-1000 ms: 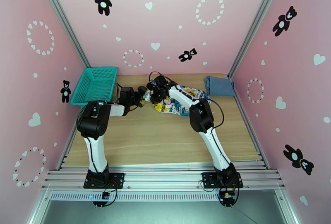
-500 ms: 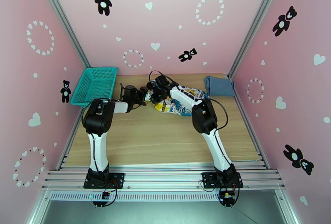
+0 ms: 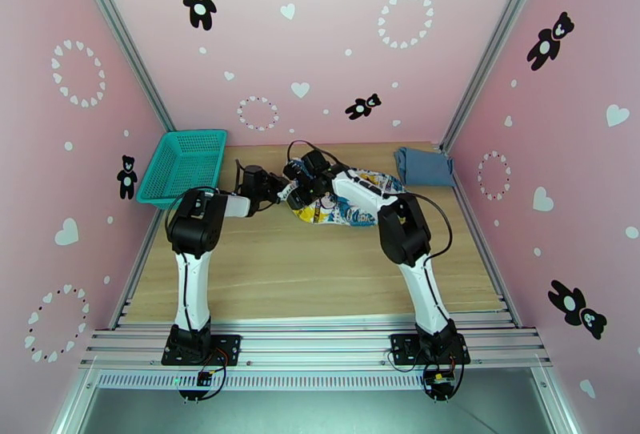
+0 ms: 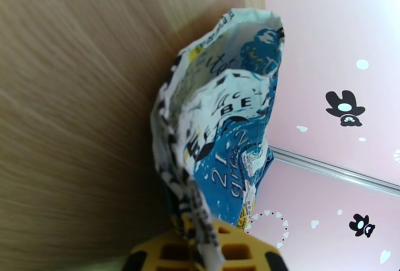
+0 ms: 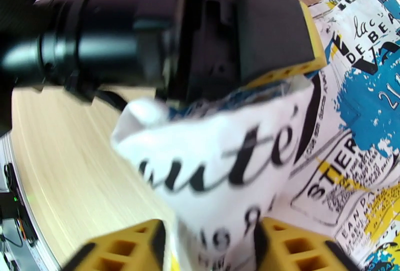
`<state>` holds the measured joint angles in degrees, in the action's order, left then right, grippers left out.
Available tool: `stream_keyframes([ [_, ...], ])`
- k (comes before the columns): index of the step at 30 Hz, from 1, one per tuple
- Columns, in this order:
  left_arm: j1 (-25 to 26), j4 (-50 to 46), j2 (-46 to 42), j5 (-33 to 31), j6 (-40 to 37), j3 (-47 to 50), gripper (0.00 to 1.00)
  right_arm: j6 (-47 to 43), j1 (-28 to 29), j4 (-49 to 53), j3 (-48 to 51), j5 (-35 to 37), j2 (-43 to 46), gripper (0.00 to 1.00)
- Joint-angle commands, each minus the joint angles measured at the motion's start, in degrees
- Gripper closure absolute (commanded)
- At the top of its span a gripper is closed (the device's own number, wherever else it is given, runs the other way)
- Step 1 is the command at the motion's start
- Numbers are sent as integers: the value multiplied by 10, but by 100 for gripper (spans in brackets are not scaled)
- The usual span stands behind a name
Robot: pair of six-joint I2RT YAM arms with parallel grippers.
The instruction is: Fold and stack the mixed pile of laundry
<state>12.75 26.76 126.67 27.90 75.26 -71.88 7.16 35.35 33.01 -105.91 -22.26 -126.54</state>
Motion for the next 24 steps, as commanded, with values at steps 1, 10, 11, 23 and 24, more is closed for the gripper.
stream_keyframes([
  [1, -8, -40, -28, 28, -78, -15, 100, 64, -27, -32, 59, -35, 90, 38],
  [10, -40, -112, -105, 76, -236, 4, 100, 271, -114, -84, 126, 18, 89, 68],
  [11, -43, -118, -115, 80, -248, 10, 100, 269, -113, -77, 110, 33, 73, 72],
  [23, -89, -262, -250, 87, -399, 87, 100, 292, -51, -12, -73, 13, -83, 85],
  [24, -93, -275, -264, 86, -409, 88, 100, 298, -46, -13, -79, 11, -91, 85],
])
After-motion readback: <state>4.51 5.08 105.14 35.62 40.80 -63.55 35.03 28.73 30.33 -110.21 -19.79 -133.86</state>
